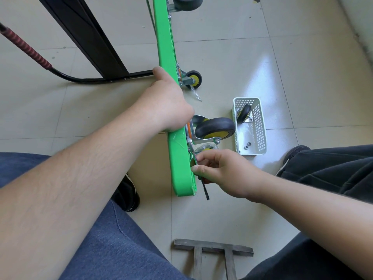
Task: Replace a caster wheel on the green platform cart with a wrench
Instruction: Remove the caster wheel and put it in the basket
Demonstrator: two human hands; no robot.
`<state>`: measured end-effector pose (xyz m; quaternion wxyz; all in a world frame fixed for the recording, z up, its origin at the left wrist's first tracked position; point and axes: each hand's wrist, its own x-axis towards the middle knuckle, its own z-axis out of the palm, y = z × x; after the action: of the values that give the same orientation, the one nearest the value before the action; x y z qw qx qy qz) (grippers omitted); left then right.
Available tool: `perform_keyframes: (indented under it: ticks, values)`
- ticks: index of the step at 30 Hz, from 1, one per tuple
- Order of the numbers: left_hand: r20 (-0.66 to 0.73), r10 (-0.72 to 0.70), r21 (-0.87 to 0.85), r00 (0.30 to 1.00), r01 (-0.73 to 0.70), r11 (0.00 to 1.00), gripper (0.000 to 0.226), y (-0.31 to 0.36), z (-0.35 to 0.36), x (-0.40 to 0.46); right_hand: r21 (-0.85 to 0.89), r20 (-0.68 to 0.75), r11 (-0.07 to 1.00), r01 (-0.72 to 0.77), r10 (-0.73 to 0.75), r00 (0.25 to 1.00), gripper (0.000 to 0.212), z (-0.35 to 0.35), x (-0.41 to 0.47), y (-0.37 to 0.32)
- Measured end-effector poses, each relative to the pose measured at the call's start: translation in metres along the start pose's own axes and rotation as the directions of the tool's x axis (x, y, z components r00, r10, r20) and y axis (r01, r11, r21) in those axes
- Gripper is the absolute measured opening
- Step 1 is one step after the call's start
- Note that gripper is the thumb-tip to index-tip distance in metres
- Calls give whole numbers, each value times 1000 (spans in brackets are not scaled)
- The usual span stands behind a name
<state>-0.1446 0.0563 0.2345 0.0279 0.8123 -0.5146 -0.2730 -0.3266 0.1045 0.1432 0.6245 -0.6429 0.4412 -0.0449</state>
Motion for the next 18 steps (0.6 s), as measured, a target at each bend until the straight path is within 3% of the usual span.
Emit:
perform_keyframes:
  ticks: [6, 10, 18]
  values:
    - [-95, 16, -68, 995, -22, 997, 77, -5, 5, 4, -3, -10, 1000, -15, 15, 1000, 12, 0, 0, 1]
    - [-24, 7, -8, 1000, -7, 1000, 76, 0, 3, 2, 43, 48, 994, -96, 94, 994, 14, -2, -5, 1]
    - [-110, 2, -53, 994, -7, 999, 76, -4, 5, 6, 126, 99, 973, -195, 183, 978, 21, -3, -25, -9]
